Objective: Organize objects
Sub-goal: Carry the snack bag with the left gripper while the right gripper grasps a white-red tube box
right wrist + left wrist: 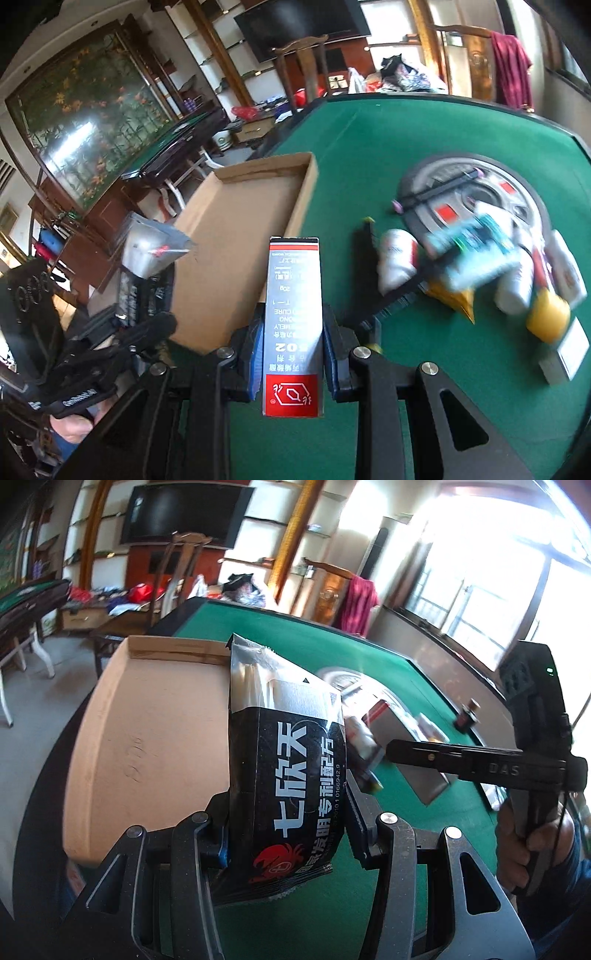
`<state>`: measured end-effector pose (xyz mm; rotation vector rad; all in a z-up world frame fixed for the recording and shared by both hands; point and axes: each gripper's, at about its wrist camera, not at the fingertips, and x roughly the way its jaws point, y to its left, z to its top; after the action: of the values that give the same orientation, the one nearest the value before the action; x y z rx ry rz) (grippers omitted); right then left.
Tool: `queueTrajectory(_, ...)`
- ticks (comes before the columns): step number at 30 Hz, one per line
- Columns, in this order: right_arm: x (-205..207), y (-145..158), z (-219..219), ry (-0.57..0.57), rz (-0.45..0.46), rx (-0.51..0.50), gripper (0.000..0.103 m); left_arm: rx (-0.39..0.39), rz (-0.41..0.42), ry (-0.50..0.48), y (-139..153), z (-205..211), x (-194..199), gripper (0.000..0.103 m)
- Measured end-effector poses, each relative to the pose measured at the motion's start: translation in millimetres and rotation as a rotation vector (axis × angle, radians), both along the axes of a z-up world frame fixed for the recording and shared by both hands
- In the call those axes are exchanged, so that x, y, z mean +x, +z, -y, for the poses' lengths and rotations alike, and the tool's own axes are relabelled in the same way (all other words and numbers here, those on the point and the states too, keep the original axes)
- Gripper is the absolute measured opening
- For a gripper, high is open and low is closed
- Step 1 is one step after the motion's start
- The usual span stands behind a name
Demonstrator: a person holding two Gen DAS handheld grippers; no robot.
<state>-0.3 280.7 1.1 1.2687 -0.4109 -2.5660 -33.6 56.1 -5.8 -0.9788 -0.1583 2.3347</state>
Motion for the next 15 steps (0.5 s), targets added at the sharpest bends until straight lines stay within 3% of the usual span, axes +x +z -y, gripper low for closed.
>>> queueTrajectory(8,-78,20,31,0.007,0.025,0.005,0.026,0.028,0.147,0.067,-12,-7,-73,0.047)
queueTrajectory(15,-149,7,50,-0.006,0.074,0.014,0.026,-0.001,0.251,0.152,-27,-14,-125,0.048)
